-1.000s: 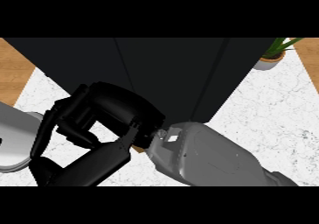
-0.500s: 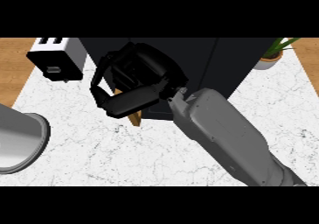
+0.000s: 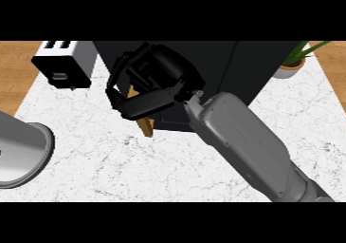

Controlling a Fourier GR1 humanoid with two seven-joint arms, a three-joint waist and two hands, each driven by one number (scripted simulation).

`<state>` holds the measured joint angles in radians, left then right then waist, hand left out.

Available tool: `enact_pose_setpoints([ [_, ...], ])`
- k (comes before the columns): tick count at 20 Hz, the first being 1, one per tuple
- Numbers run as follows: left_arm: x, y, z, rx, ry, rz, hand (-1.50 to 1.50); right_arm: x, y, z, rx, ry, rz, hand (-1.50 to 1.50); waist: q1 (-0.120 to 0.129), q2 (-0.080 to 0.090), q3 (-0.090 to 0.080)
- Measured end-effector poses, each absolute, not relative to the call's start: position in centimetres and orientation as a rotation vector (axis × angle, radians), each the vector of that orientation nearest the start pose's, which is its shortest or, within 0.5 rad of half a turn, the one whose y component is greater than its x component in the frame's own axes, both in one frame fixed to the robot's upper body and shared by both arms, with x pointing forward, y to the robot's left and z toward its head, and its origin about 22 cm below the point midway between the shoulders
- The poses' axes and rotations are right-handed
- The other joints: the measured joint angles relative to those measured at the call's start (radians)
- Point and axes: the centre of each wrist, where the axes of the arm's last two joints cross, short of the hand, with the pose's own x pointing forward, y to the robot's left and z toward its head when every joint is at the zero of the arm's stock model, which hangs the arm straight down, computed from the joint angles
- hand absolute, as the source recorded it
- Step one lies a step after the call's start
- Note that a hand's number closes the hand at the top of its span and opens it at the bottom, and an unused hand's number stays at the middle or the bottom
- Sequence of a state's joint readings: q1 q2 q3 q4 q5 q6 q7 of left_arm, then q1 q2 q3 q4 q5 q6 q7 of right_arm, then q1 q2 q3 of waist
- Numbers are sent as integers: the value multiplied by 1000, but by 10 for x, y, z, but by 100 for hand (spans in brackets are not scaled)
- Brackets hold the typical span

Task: Pick up the bottled water, place it into the cabinet and close the cabinet

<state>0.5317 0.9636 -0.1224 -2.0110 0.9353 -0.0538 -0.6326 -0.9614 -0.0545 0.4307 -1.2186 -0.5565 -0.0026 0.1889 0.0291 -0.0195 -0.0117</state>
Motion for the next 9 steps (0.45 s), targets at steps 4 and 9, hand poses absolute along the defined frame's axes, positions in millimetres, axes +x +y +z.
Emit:
enact_pose_setpoints([
  [4,130,347,95,-319,-1877,-34,-150,356,-29,176,708,-1629,613,-150,6,-2,-2],
  [9,130,340,95,-333,-1871,-40,-150,358,-31,175,699,-1652,613,-150,10,-4,-5],
])
